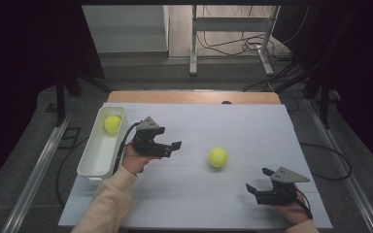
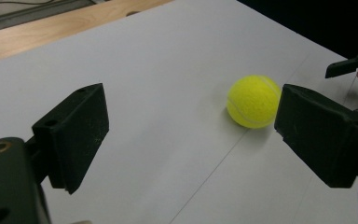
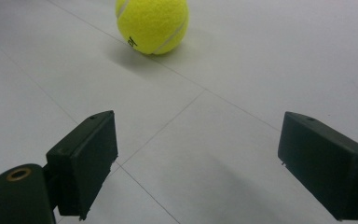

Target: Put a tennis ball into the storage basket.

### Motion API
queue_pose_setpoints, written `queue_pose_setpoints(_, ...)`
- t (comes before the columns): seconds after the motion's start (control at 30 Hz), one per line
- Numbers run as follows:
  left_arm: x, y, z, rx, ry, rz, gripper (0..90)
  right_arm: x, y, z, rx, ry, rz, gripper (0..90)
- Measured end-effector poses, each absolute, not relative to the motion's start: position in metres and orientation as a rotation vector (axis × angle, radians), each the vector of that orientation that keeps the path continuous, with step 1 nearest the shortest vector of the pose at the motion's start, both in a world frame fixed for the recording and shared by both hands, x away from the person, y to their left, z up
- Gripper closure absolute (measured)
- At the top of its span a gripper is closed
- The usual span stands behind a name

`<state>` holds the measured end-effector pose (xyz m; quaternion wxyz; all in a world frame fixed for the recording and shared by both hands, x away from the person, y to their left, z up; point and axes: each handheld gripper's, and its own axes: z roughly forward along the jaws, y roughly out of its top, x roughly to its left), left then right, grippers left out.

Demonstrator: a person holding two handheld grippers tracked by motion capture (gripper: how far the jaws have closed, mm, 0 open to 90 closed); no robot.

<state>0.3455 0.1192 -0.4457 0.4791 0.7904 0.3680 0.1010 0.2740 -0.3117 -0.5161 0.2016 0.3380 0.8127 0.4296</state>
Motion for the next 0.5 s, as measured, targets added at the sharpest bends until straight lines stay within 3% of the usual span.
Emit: queue_pose_setpoints(0.5,0.351,0.102,-0.453,1.973,0.853,0.204,11.6,0.272,-0.312,-0.515,0.944,2.265,1.181,12.2)
